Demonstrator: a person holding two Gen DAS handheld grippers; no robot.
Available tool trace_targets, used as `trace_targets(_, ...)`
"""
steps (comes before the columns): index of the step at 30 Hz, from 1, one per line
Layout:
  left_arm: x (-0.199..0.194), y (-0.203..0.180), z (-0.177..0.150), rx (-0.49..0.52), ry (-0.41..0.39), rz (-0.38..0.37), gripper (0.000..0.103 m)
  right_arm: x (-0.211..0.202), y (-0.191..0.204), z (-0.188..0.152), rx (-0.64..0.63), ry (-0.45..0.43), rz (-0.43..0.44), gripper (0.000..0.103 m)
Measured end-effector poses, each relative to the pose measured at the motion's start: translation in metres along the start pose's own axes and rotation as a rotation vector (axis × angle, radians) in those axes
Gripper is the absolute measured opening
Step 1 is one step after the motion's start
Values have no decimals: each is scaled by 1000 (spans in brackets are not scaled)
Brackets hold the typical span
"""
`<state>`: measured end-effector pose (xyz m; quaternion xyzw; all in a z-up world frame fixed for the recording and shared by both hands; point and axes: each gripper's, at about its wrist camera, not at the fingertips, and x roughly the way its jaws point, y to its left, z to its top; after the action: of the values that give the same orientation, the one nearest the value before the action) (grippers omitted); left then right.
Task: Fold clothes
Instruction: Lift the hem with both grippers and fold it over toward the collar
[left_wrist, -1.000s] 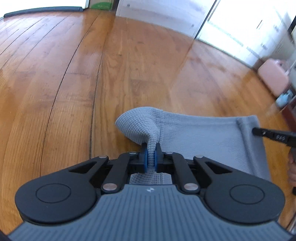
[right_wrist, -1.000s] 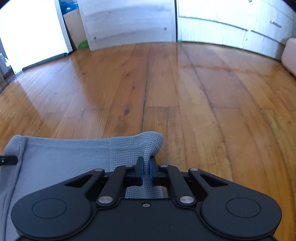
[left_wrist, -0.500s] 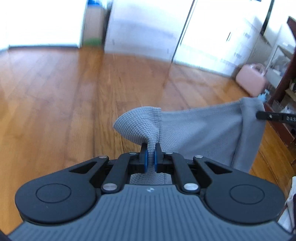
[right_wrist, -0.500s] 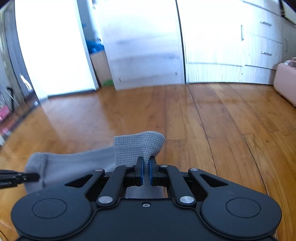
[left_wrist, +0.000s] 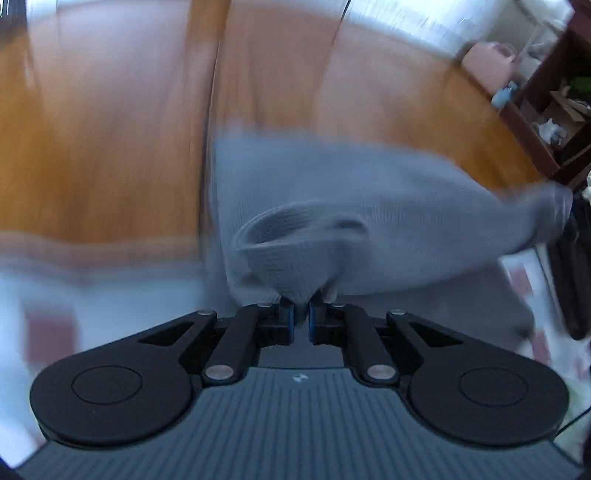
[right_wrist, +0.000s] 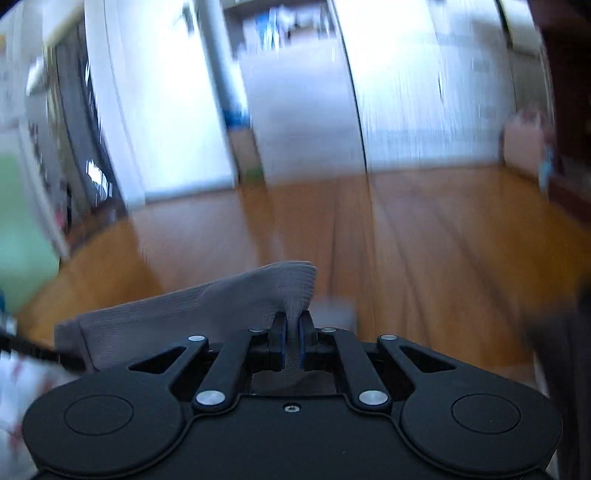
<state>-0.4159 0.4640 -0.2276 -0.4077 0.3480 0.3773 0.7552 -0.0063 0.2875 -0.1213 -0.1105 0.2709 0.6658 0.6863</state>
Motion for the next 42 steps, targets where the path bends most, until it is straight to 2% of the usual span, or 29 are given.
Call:
trace_targets(3, 16, 31, -15, -232, 95, -88, 8, 9, -29, -39, 142, 167, 7, 15)
trace_targets(4, 14, 39, -16, -295, 101, -132, 8, 12, -39, -52, 189, 221, 9, 15)
trace_targets(6, 4, 46, -12, -354, 80, -176, 11, 14, -48, -57, 225, 261, 19, 15)
trace_targets(8, -10, 48, -11, -354, 37, -143, 20, 14, -52, -54, 237, 289, 20, 17)
trace_targets(10, -20, 50, -15, -350, 7, -112, 27, 8, -59, -48, 305, 296, 43, 25)
trace_targets(12, -30, 51, -20, -345, -24, -80, 29, 1, -61, -46, 360, 302, 61, 46)
trace_targets(14, -39, 53, -24, -342, -54, -50, 34, -7, -50, -45, 339, 313, 64, 47)
trace_targets(17, -43, 58, -27, -353, -79, -26, 35, -8, -33, -40, 292, 347, 78, 48)
trace_targets(19, -46, 58, -24, -343, -107, -24, 37, -2, -20, -35, 264, 372, 94, 59)
trace_targets(21, -47, 49, -19, -293, -134, -25, 45, 10, -7, -33, 227, 414, 75, 62)
trace_targets(23, -47, 38, -18, -221, -125, -13, 48, 29, 3, -37, 176, 502, -52, 61)
trace_targets(24, -45, 32, -18, -184, -115, -7, 51, 37, 5, -40, 156, 547, -121, 56)
trace_targets(25, -43, 25, -19, -146, -102, -2, 54, 41, 3, -46, 165, 563, -137, 43)
trace_targets(26, -40, 20, -20, -113, -79, -1, 55, 42, 0, -50, 189, 566, -120, 37)
trace_targets(28, -32, 13, -22, -63, -27, -14, 59, 38, -8, -52, 260, 547, -79, 16)
trace_targets(29, -27, 12, -24, -55, 3, -29, 62, 35, -13, -52, 298, 525, -49, 11)
trace_targets(30, -21, 15, -26, -85, 40, -70, 66, 31, -17, -51, 335, 502, -18, 10)
trace_targets(32, -9, 21, -29, -142, 110, -144, 67, 24, -26, -51, 413, 457, 45, 8)
trace_targets(34, -5, 26, -31, -153, 133, -105, 67, 14, -52, -64, 664, 417, 144, 7)
trace_targets(35, -6, 24, -31, -110, 125, -57, 67, 11, -65, -74, 788, 409, 175, 7)
trace_targets(36, -8, 21, -32, -68, 119, -12, 67, 10, -75, -84, 851, 436, 139, 8)
trace_targets(38, -9, 14, -33, -2, 115, 50, 67, 7, -87, -97, 855, 457, 44, 8)
trace_targets(41, -7, 11, -34, 15, 134, 44, 67, 3, -91, -101, 789, 487, -32, 13)
trace_targets(42, -7, 8, -34, 35, 138, 51, 67, 3, -89, -99, 758, 504, -26, 13)
